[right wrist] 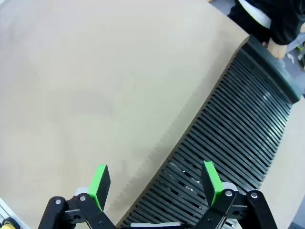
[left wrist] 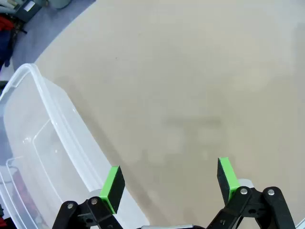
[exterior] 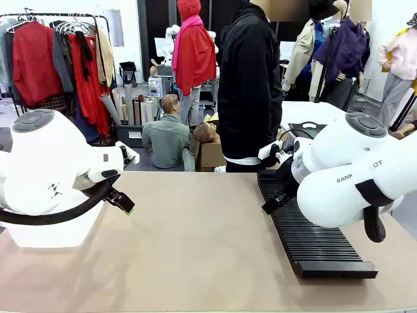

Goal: Sort PCBs into racks and boxes based on the side picked up.
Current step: Pick up the Blank PCB handed by the Human.

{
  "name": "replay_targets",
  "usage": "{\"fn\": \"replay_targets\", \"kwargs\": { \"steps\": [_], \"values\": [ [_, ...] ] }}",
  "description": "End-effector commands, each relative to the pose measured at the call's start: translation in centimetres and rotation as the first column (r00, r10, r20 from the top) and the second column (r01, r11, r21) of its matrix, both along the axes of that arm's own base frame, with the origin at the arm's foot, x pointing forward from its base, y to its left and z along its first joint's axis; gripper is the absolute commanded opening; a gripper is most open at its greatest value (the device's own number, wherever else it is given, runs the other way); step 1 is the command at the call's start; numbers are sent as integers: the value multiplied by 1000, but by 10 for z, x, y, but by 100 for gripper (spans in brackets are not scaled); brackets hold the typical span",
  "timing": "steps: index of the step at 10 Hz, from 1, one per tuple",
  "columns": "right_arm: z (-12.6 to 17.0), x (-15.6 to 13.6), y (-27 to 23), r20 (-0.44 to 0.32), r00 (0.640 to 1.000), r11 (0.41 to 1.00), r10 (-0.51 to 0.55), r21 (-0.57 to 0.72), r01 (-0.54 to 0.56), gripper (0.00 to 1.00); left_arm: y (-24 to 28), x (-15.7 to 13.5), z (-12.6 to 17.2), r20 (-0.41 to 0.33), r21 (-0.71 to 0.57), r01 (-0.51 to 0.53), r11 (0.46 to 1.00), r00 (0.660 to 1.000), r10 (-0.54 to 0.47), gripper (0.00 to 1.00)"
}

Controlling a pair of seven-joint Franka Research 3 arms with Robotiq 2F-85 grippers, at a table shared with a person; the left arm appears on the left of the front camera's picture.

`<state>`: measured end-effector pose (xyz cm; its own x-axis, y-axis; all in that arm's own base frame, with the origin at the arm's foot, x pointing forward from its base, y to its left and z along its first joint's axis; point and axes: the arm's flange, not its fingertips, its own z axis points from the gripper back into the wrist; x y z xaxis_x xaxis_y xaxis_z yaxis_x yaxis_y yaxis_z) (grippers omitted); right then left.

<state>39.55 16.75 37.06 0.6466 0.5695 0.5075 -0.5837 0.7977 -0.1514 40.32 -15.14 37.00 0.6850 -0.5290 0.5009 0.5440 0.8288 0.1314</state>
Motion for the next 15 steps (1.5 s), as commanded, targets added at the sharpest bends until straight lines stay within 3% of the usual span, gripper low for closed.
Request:
{"fn": "replay_targets", "kwargs": {
  "steps": [1, 12, 15],
  "values": [
    [0, 0, 0, 0, 1000, 1000, 0, 0, 0, 100, 0, 0, 0, 0, 0, 0, 1000, 1000, 0, 100],
    [0, 0, 0, 0, 1000, 1000, 0, 0, 0, 100, 0, 0, 0, 0, 0, 0, 1000, 1000, 0, 100],
    [37, 17, -25, -36, 999, 999, 10, 53, -8, 100, 10, 16, 24, -109, -104, 8, 995, 994, -19, 100]
  ]
}}
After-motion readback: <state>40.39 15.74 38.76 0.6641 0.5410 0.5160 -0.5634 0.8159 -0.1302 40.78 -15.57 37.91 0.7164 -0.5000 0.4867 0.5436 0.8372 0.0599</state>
